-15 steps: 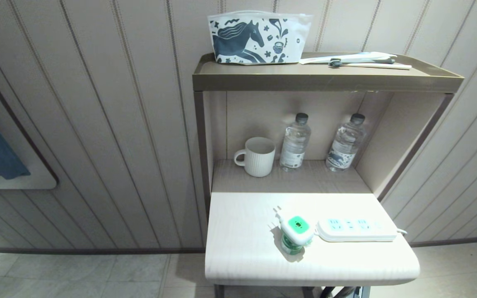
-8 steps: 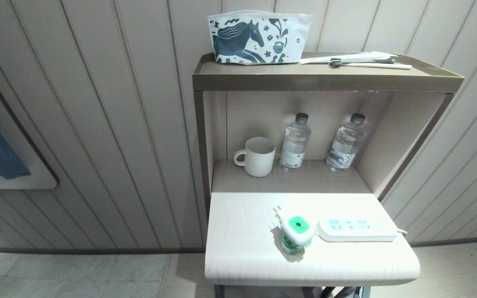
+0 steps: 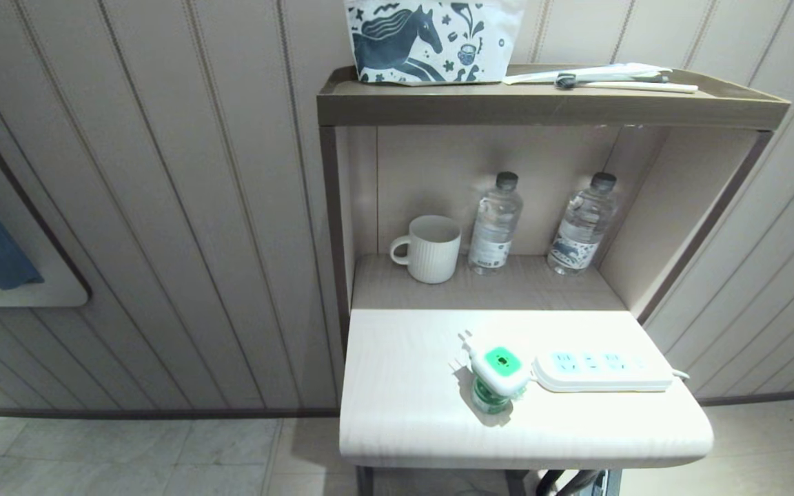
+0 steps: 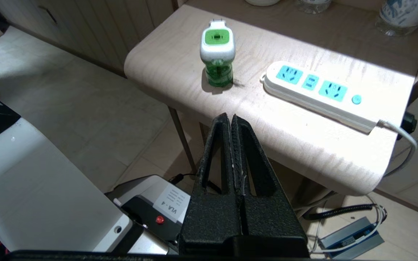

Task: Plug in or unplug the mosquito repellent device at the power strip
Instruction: Pick up the mosquito repellent liquid

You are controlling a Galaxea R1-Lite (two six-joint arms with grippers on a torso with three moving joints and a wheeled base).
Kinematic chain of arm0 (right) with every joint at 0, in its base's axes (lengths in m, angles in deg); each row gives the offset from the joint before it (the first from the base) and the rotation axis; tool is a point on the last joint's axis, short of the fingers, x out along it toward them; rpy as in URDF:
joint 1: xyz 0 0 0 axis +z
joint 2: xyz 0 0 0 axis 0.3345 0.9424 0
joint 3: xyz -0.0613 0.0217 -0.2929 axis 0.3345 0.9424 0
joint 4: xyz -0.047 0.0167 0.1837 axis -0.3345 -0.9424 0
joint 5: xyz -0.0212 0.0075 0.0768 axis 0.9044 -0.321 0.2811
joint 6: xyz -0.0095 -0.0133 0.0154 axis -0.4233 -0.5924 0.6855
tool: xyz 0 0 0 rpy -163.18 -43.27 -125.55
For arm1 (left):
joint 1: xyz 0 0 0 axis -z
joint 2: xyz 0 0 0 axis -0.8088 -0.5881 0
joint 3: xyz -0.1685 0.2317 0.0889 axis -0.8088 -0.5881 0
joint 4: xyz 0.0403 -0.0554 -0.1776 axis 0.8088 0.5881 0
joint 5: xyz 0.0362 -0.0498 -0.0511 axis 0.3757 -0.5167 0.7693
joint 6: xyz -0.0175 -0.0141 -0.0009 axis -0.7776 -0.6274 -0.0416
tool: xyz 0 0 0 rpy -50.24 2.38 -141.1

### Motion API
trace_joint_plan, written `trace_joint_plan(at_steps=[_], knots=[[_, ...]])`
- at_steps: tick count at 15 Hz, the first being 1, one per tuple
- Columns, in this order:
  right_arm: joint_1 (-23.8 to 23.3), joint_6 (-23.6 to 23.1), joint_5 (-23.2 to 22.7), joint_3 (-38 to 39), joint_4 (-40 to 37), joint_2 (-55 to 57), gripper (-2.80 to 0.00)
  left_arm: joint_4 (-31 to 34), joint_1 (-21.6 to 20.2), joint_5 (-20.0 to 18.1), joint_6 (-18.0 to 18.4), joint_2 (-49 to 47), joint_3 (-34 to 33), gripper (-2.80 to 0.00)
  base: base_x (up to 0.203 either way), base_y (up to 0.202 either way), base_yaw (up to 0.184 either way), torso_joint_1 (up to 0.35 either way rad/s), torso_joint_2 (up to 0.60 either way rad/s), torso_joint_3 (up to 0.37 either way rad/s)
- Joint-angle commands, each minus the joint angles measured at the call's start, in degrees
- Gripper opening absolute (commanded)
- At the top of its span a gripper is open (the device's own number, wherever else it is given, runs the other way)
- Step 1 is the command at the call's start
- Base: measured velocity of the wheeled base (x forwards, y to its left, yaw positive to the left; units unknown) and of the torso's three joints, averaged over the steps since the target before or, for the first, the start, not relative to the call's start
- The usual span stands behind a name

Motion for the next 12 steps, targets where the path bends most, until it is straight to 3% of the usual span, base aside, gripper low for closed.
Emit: trace_joint_plan(at_steps=[1, 4, 10, 12], knots=[[0.04, -0.03, -0.16, 0.37, -0.07, 0.30, -2.80, 0.09, -0.01, 0.00, 0.00, -0.04, 0.00, -2.80, 0.000, 0.000, 0.000, -0.206, 0.49, 0.271], [0.02, -0.03, -0.11, 0.99, 0.10, 0.30, -2.80, 0.01, -0.01, 0.00, 0.00, -0.04, 0.00, -2.80, 0.002, 0.002, -0.026, -0.209, 0.49, 0.281], [0.24, -0.03, -1.39, 1.59, 0.19, -0.84, -2.80, 0.01, -0.01, 0.00, 0.00, -0.04, 0.00, -2.80, -0.003, 0.007, -0.165, -0.190, 0.47, 0.279], [0.20, -0.03, -3.08, 1.87, 0.11, -1.41, -2.80, 0.01, -0.01, 0.00, 0.00, -0.04, 0.00, -2.80, 0.001, 0.008, -0.145, -0.067, 0.18, 0.106]])
